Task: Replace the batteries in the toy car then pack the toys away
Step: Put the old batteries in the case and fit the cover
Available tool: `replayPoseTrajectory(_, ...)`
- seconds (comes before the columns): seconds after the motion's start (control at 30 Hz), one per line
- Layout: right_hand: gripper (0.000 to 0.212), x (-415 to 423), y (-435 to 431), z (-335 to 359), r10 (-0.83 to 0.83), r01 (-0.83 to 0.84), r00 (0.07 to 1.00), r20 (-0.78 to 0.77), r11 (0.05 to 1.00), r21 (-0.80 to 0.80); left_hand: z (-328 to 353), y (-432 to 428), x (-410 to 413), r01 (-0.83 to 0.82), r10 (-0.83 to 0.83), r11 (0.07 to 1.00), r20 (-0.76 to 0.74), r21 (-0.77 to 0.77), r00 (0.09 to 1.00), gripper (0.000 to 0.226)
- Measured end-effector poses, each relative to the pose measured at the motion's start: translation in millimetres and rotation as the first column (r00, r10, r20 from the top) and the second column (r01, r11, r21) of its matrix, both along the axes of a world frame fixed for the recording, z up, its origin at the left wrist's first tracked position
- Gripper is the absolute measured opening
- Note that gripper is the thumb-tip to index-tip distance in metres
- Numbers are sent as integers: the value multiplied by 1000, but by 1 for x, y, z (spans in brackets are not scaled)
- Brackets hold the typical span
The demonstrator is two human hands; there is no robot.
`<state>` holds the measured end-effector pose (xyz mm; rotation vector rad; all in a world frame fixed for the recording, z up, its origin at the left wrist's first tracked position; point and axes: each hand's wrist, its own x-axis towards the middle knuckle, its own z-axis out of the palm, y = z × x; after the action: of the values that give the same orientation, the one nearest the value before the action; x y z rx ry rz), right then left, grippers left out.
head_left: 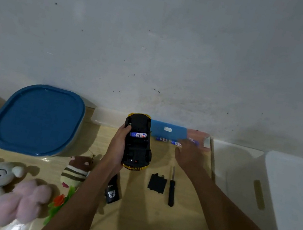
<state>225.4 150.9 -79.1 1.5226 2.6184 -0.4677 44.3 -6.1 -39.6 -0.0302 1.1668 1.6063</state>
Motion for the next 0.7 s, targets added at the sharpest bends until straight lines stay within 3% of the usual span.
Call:
replayPoseTrajectory(0.07, 32, -6, 9, 2, 25, -26, 1000, 11, 997, 67, 1, 6, 1, 13, -12, 999, -15, 32, 1000, 30)
replayPoseTrajectory(0.2, 29, -7, 9, -2, 81, -111, 981, 177, 979, 171, 7, 13, 4, 10, -9, 1000, -22, 28, 1000, 30)
replayPoseTrajectory(0.33, 25, -8, 7, -11, 120, -156, 967, 223, 976, 152, 10, 16, 3, 14, -13, 999, -12, 30, 1000, 30)
replayPoseTrajectory(0.43, 28, -6, 5, -13, 48, -56, 994, 100, 995, 80, 13, 17, 2, 20, -19, 999, -27, 36, 999, 31)
replayPoseTrajectory(0.5, 37, -6, 0, -10, -130, 117, 987, -99, 985, -126, 14, 17, 0, 17, -15, 999, -41, 28, 999, 30)
replayPoseTrajectory(0.53, 40, -8, -5, -4, -268, 201, 937, -225, 938, -282, 15, 17, -1, 13, -11, 1000, -46, 27, 999, 31)
replayPoseTrajectory(0.6, 39, -12, -18, 15, -530, 246, 740, -414, 786, -567, 14, 15, -3, 3, -1, 999, -55, 34, 999, 33)
replayPoseTrajectory(0.7, 31, -11, -44, 51, -748, 95, 474, -464, 567, -818, 20, 11, -3, -9, 12, 999, -67, 41, 998, 32)
